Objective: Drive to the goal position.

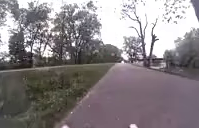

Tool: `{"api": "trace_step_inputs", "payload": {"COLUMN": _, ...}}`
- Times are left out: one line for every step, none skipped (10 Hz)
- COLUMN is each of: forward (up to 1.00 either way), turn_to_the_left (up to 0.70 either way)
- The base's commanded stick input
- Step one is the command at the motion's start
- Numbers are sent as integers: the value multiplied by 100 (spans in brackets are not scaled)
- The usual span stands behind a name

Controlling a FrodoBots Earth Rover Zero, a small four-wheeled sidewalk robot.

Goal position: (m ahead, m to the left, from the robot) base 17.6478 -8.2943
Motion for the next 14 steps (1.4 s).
{"api": "trace_step_inputs", "payload": {"forward": 100, "turn_to_the_left": 0}}
{"api": "trace_step_inputs", "payload": {"forward": 100, "turn_to_the_left": 0}}
{"api": "trace_step_inputs", "payload": {"forward": 100, "turn_to_the_left": 0}}
{"api": "trace_step_inputs", "payload": {"forward": 100, "turn_to_the_left": 0}}
{"api": "trace_step_inputs", "payload": {"forward": 100, "turn_to_the_left": 0}}
{"api": "trace_step_inputs", "payload": {"forward": 100, "turn_to_the_left": 0}}
{"api": "trace_step_inputs", "payload": {"forward": 100, "turn_to_the_left": 0}}
{"api": "trace_step_inputs", "payload": {"forward": 100, "turn_to_the_left": 0}}
{"api": "trace_step_inputs", "payload": {"forward": 100, "turn_to_the_left": 0}}
{"api": "trace_step_inputs", "payload": {"forward": 100, "turn_to_the_left": 0}}
{"api": "trace_step_inputs", "payload": {"forward": 100, "turn_to_the_left": 0}}
{"api": "trace_step_inputs", "payload": {"forward": 100, "turn_to_the_left": 0}}
{"api": "trace_step_inputs", "payload": {"forward": 100, "turn_to_the_left": 0}}
{"api": "trace_step_inputs", "payload": {"forward": 100, "turn_to_the_left": 0}}
